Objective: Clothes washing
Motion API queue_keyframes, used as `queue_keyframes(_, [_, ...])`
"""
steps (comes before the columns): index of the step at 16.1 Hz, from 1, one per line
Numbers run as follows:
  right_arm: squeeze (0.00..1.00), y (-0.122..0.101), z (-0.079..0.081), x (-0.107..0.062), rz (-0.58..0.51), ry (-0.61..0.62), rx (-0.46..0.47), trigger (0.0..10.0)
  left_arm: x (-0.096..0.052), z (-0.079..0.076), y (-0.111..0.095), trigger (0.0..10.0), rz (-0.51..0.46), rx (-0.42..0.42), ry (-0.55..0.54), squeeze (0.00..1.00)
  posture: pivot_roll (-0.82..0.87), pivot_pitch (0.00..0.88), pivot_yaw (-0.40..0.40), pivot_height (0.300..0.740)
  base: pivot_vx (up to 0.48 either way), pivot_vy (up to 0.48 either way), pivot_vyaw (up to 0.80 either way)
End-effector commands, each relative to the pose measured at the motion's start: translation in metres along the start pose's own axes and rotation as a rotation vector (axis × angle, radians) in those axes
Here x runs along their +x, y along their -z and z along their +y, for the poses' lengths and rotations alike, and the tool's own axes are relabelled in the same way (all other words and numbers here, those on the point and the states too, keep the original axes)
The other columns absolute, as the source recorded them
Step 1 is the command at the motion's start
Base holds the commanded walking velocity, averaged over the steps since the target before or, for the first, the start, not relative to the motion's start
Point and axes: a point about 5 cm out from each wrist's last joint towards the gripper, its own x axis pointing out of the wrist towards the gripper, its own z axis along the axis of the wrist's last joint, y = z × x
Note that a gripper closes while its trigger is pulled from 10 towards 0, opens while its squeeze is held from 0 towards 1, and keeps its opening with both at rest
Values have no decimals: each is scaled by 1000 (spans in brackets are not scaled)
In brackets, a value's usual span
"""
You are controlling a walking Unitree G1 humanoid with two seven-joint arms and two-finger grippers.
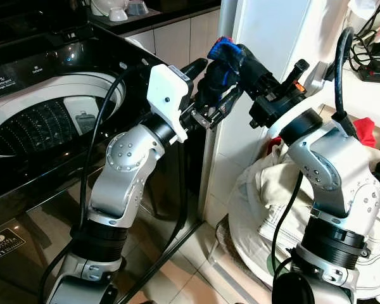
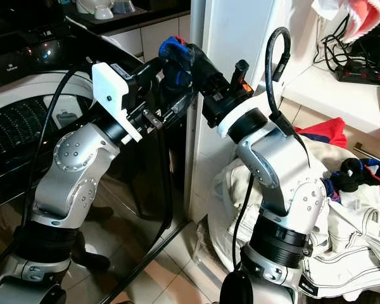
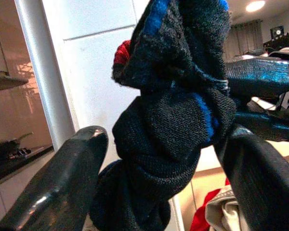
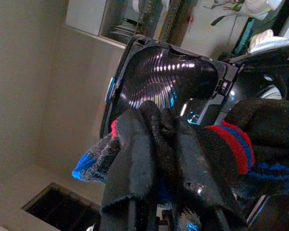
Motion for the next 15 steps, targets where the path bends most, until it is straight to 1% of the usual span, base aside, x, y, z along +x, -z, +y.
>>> queue_keyframes(1, [0,9,5,1,45,-16,-15,0,0,1,1,0,7,-22,4,0,-87,0,-11,740,0,0,0])
queue_keyframes(15, [0,12,6,0,55,-14,-38,0,-3,3,0,0,6,-45,18,0,-85,0,-10,740,0,0,0])
